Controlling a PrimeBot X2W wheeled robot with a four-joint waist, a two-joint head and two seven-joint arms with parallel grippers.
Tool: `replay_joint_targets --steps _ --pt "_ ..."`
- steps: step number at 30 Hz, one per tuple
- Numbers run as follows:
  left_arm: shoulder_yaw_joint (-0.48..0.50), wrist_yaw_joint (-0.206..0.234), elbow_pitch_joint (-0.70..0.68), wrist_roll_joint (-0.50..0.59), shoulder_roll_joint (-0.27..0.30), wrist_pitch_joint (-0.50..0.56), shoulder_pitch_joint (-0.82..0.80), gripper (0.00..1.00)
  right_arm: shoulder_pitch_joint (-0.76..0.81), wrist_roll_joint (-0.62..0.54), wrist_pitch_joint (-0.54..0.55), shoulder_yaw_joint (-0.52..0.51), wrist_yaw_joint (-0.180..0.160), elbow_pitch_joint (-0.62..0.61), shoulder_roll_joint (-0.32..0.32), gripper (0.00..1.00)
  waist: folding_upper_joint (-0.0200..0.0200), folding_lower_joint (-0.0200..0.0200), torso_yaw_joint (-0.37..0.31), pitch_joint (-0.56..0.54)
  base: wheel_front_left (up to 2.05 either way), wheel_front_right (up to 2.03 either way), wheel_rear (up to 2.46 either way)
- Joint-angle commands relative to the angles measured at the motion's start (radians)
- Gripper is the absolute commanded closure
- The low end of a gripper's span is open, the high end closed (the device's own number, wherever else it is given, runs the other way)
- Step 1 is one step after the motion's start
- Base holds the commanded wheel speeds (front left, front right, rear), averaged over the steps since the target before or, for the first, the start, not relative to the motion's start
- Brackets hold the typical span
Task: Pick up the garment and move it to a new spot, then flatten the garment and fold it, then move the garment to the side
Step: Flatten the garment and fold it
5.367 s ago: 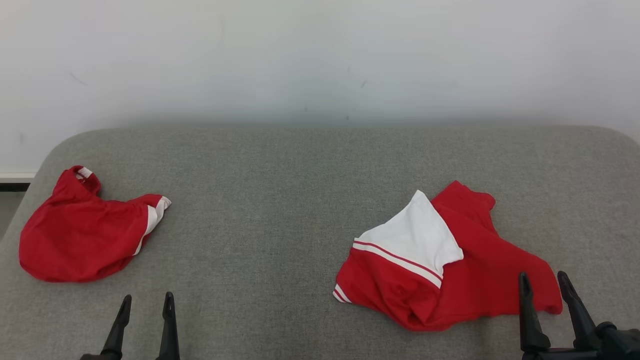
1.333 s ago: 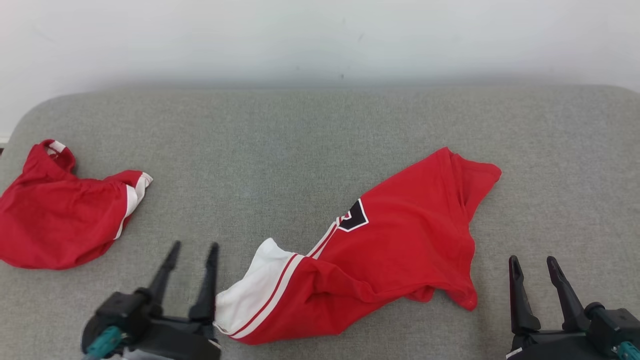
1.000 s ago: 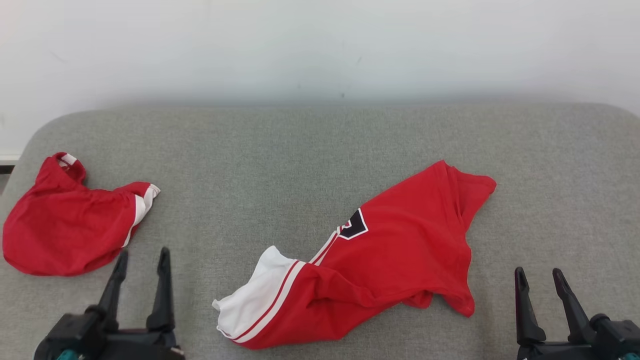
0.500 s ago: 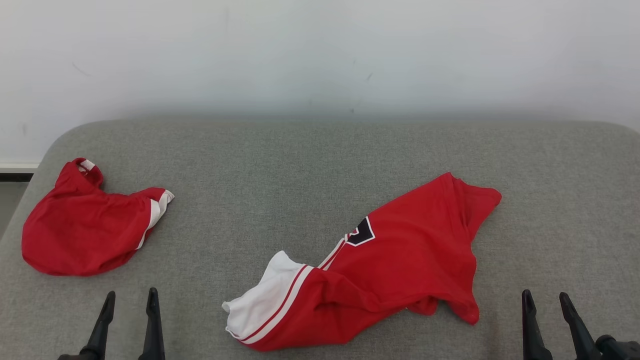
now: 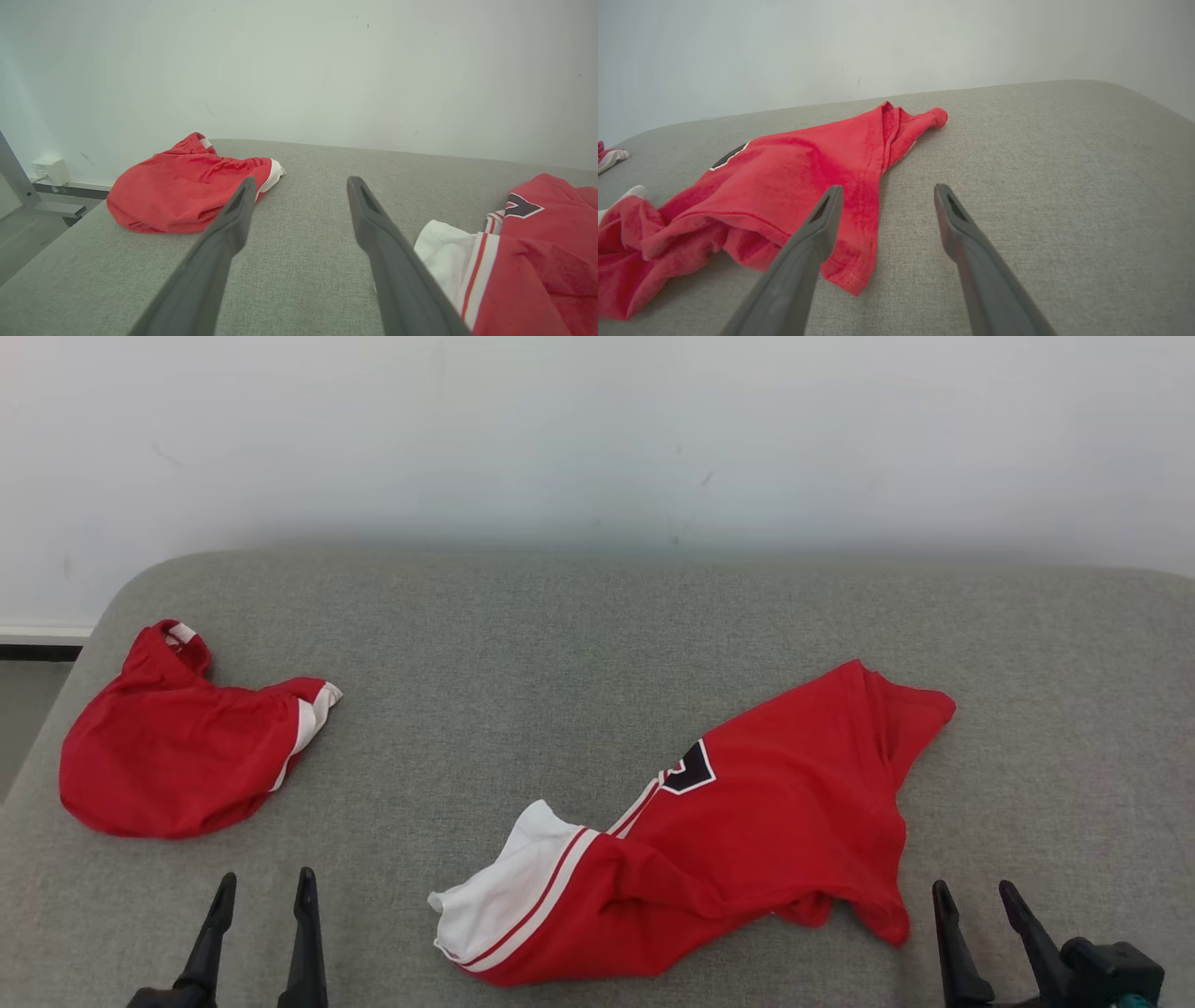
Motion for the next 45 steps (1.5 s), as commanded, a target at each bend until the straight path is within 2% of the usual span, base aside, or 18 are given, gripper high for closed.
replay_joint_targets --steps 1,7,17,18,19,21,26,30,39,45 --pt "-0.003 -0.003 0.005 0.004 -0.005 -0.003 -0.012 0.0 -0.024 0.004 0.005 0.009 -0.003 0.022 -0.014 0.0 0.0 0.0 0.01 0.007 0.0 0.0 0.0" --pt "-0.024 -0.007 0.02 0.002 -0.013 -0.003 -0.025 0.0 -0.1 0.014 0.02 0.048 -0.003 0.189 -0.034 0.0 0.0 0.0 0.052 0.016 0.0 0.0 0.0" --pt "-0.023 -0.006 0.03 0.002 -0.013 -0.003 -0.031 0.0 -0.175 0.052 0.01 0.116 -0.003 0.438 -0.01 0.0 0.0 0.0 0.083 0.022 0.0 0.0 0.0" --pt "-0.023 -0.006 0.03 0.003 -0.014 -0.003 -0.032 0.0 -0.184 0.058 0.008 0.126 -0.003 0.458 -0.004 0.11 0.0 0.0 0.083 0.023 0.0 0.0 0.0" --pt "-0.023 -0.006 0.031 0.004 -0.014 -0.003 -0.033 0.0 -0.192 0.062 0.009 0.138 -0.002 0.476 0.001 0.48 0.0 0.0 0.084 0.024 0.0 0.0 0.0" --pt "-0.025 -0.007 0.03 0.005 -0.013 -0.003 -0.034 0.0 -0.207 0.075 0.008 0.159 -0.002 0.507 0.014 1.0 0.0 0.0 0.084 0.026 0.0 0.0 0.0" --pt "-0.027 -0.007 0.028 0.002 -0.009 -0.003 -0.041 0.0 -0.231 0.11 -0.001 0.192 0.0 0.556 0.007 1.0 0.0 0.0 0.08 0.028 0.0 0.0 0.0" --pt "-0.024 -0.007 0.027 0.002 -0.012 -0.003 -0.029 0.0 -0.249 0.125 -0.014 0.174 -0.004 0.524 -0.033 1.0 0.0 0.0 0.06 0.024 0.0 0.0 0.0" --pt "-0.028 -0.007 0.034 -0.005 -0.02 -0.003 -0.011 0.0 -0.155 0.092 -0.019 0.004 -0.003 0.246 -0.142 1.0 0.0 0.0 0.001 0.0 0.0 0.0 0.0" --pt "-0.043 -0.007 0.034 -0.006 -0.023 -0.003 -0.015 0.0 -0.039 0.083 -0.01 -0.09 -0.003 0.14 -0.177 1.0 0.0 0.0 -0.014 -0.004 0.0 0.0 0.0"
